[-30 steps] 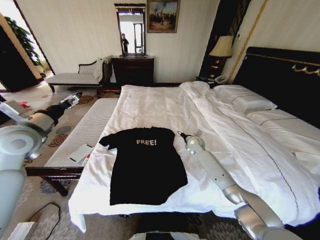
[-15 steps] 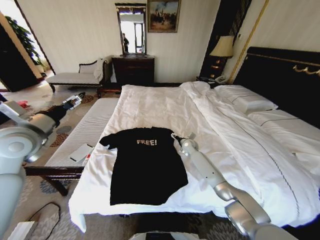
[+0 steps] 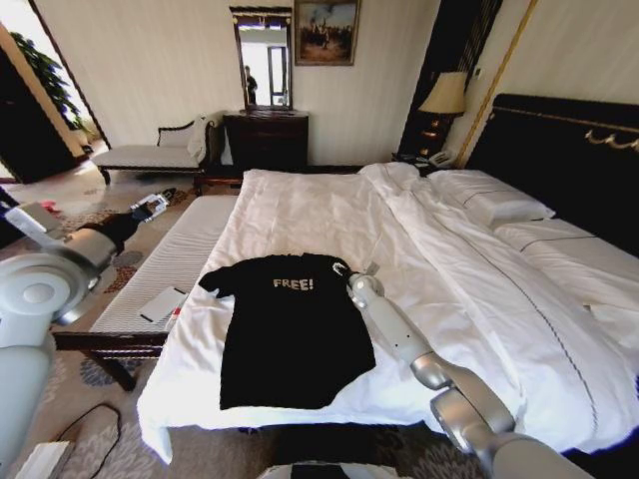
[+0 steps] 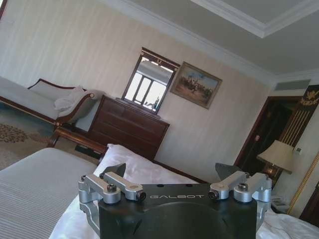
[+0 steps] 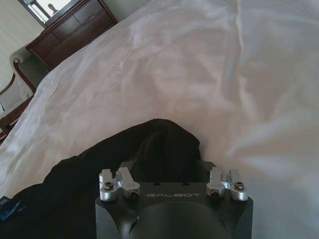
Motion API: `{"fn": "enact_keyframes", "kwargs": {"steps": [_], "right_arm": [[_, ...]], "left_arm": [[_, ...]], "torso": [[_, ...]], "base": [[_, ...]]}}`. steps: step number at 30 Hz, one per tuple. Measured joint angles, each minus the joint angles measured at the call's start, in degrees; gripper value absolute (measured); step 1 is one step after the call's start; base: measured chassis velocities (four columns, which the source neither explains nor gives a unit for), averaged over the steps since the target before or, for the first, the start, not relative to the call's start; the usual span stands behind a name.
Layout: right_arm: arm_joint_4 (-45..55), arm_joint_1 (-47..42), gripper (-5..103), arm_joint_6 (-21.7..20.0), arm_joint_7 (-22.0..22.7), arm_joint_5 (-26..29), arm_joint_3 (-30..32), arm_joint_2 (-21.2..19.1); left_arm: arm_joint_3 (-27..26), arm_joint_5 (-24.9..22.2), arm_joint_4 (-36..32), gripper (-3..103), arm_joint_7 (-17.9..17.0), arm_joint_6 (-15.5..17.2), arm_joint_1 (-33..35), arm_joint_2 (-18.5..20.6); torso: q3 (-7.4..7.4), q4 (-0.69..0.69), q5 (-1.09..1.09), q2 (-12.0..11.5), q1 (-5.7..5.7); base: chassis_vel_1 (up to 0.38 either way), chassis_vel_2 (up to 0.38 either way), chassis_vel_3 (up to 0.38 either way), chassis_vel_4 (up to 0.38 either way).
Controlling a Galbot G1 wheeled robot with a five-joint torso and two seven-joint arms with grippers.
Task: Fold the clothes on the bed.
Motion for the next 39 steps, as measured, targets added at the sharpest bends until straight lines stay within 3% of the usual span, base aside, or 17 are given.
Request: {"fn": "enact_keyframes", "kwargs": {"steps": [3, 10, 15, 19, 29, 39], "right_arm": [[-0.08, -0.04, 62, 0.35, -0.21, -0.69, -0.12, -0.08], [-0.07, -0.05, 30, 2.23, -2.30, -2.56, -0.81, -0.15], [-0.15, 0.07, 19, 2.96, -2.91, -3.47, -1.22, -0.11], [0.36, 0.19, 1, 4.56, -2.93, -5.14, -1.84, -0.26], [10.09, 0.55, 0, 7.26, -2.11, -5.62, -8.33, -2.80], [15.58, -0.03, 0, 8.91, -0.34, -10.48, -17.04, -1.68]], "left_arm": [[0.00, 0.05, 0.26, 100, 0.00, 0.00, -0.03, -0.02], [-0.07, 1.07, 0.87, 100, 0.00, -0.05, 0.50, -0.33], [-0.19, 1.18, 1.16, 100, -0.01, -0.08, 0.80, -0.37], [-0.36, 1.11, 1.36, 100, 0.00, -0.21, 0.88, -0.18], [-0.43, 1.05, 1.32, 100, -0.07, -0.29, 0.86, -0.27], [-1.01, 1.10, 1.15, 100, -0.19, -0.33, 1.53, -0.53]], "torso": [[0.00, 0.00, 0.01, 0.00, 0.00], [0.00, 0.01, 0.00, 0.00, 0.00], [0.00, 0.01, 0.01, 0.00, 0.00], [0.00, 0.01, 0.01, 0.00, 0.00], [-0.01, 0.00, 0.00, 0.00, -0.01], [0.00, 0.01, 0.00, 0.00, 0.00]], "base": [[0.000, 0.000, 0.000, 0.000], [0.000, 0.000, 0.000, 0.000], [0.000, 0.000, 0.000, 0.000], [0.000, 0.000, 0.000, 0.000], [0.000, 0.000, 0.000, 0.000], [0.000, 0.000, 0.000, 0.000]]}}
